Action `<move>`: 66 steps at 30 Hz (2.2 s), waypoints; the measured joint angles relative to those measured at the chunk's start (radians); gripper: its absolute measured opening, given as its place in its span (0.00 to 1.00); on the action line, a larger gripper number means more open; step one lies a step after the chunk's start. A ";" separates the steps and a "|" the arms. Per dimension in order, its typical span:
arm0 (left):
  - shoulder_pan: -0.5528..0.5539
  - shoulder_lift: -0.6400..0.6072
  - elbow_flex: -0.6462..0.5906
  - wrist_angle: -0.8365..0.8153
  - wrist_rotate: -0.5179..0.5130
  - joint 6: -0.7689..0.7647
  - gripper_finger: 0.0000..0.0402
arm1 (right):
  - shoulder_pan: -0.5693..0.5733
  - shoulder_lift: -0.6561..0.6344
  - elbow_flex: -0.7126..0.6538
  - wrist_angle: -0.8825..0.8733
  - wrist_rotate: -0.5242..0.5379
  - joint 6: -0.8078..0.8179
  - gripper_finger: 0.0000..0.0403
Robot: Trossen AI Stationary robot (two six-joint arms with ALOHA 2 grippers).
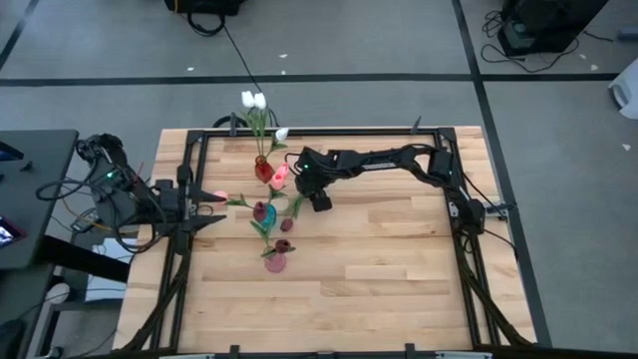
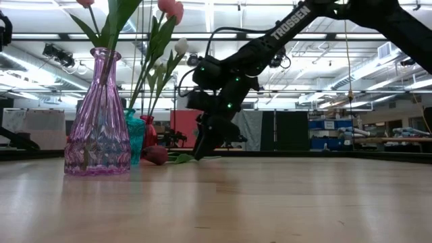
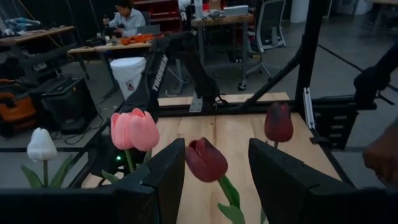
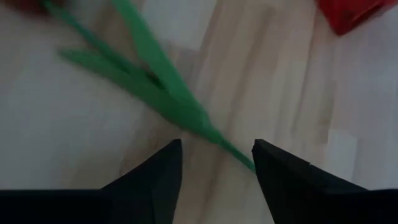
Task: Sort flowers into vase by color
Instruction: Put the red flower into the pink vase
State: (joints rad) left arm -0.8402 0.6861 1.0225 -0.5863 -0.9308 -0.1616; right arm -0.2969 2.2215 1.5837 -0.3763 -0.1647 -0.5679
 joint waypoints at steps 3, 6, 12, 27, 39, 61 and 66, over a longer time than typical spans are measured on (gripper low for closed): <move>0.000 0.000 0.000 -0.011 0.002 -0.001 0.46 | -0.005 0.000 0.000 -0.040 0.023 -0.045 0.48; 0.000 0.000 0.000 -0.015 0.006 -0.001 0.46 | -0.006 -0.001 -0.004 -0.040 0.037 -0.091 0.44; 0.000 0.000 0.000 -0.012 0.014 -0.001 0.46 | -0.002 -0.001 -0.006 0.028 0.046 -0.138 0.39; 0.000 0.017 0.000 -0.010 0.166 -0.005 0.46 | -0.003 0.029 0.005 -0.012 0.019 -0.136 0.20; 0.000 0.032 0.000 -0.040 0.166 -0.004 0.46 | 0.001 0.006 0.033 -0.023 0.058 -0.144 0.01; 0.000 0.033 0.000 -0.082 0.183 -0.005 0.46 | -0.088 -0.346 0.057 -0.351 -0.055 0.063 0.01; 0.000 0.033 0.000 -0.089 0.182 -0.007 0.46 | -0.121 -0.484 -0.098 -0.212 -0.184 0.133 0.01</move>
State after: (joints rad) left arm -0.8401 0.7193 1.0225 -0.6754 -0.7486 -0.1684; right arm -0.4178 1.7378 1.4853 -0.5884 -0.3490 -0.4348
